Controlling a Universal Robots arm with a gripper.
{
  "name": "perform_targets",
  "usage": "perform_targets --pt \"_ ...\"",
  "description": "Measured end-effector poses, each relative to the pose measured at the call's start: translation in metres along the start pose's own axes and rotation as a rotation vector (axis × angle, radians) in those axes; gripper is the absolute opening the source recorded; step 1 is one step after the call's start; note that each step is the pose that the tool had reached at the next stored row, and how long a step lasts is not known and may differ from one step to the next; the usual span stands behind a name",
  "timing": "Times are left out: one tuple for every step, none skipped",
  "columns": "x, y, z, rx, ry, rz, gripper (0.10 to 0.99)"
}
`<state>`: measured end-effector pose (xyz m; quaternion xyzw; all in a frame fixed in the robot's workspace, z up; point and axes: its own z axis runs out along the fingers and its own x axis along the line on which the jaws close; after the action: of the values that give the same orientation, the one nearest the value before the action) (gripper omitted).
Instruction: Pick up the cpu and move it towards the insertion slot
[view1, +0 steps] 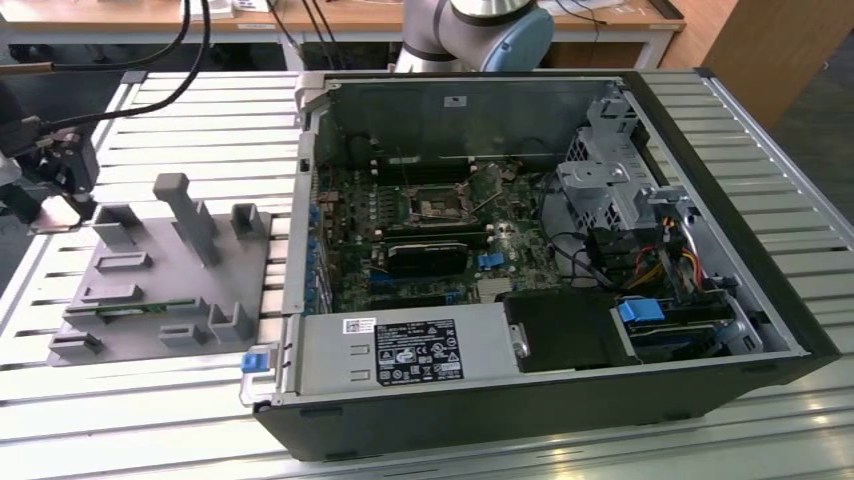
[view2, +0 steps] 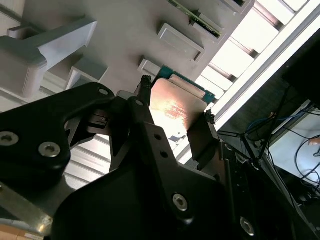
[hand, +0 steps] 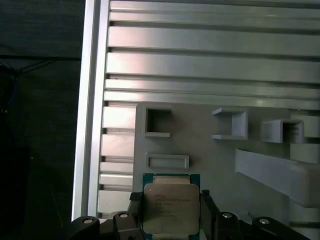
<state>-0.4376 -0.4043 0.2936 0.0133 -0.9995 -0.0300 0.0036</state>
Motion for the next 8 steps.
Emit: perform_targets --pt "0.0000 0.0001 -0.0013 0.000 0.0000 0.000 0.541" --pt "0.0000 0.0003 -0.0026 0.000 -0.0001 0.000 0.541" --pt "0.0000 0.0004 -0.0039 0.000 0.0000 0.000 0.541" --pt "0.0000 0.0006 -0.0052 0.000 0.0000 0.000 0.541" --pt "0.0001 0.0007 -0.0064 0.000 0.0001 0.000 0.541" --pt "0.0000 0.0008 -0.0076 0.000 0.0000 0.000 0.541" --pt "0.0001 0.0010 -0.0088 0.000 0.0000 0.000 0.541" --pt "0.0001 0.0011 -0.0100 0.000 0.0000 0.000 0.541"
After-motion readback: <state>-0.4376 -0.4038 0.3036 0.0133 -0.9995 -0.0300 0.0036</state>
